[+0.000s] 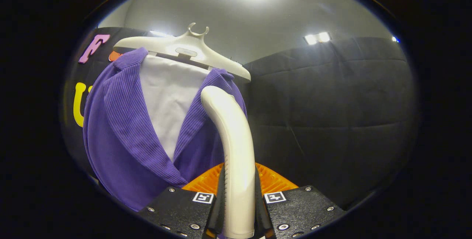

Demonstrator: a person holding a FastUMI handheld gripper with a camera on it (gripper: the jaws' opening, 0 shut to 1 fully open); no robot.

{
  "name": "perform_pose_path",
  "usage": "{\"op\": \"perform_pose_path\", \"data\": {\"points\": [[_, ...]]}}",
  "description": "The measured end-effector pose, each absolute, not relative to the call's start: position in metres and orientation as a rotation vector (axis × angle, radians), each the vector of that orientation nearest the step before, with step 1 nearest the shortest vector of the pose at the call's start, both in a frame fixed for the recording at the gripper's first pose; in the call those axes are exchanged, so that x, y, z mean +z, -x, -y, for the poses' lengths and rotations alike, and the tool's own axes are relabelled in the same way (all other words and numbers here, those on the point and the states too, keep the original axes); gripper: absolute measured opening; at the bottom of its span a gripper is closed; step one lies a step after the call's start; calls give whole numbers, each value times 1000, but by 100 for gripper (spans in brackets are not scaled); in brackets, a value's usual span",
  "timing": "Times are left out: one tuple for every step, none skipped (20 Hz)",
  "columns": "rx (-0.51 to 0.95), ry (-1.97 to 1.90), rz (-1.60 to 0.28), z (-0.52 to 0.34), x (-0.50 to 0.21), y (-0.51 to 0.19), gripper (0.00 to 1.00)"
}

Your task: Iron the clothes twice with a garment steamer, once on the left side and once on the right side.

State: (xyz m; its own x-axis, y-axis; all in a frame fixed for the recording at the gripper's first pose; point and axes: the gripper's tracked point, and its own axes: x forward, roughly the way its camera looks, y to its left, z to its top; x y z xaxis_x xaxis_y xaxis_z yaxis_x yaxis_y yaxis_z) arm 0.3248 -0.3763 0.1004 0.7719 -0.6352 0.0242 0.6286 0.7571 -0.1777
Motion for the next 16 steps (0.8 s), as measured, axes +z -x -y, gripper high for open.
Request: {"op": "perform_pose_path", "data": {"points": [[-693,180,-48,379,92,-324,35],[-698,180,-55,379,84,-321,35],[-701,182,-66,380,76,-317,35],[-705,182,-77,381,68,-314,35],[-708,184,-86,383,61,-313,35],[-709,186,-95,384,54,-311,35],[-708,190,-104,385,46,-310,36],[-706,197,-112,384,38,-308,36],[-703,200,-120,385,30,-305,35],[-702,196,-131,385,21,-303,36],[-698,190,-142,384,12,-302,36],[-694,185,-153,384,3,-300,36],[-689,183,-162,384,-5,-295,36],[-683,182,-170,383,-13,-292,36],[-676,180,-176,382,-20,-289,36],[-671,178,-184,379,-27,-287,36]]}}
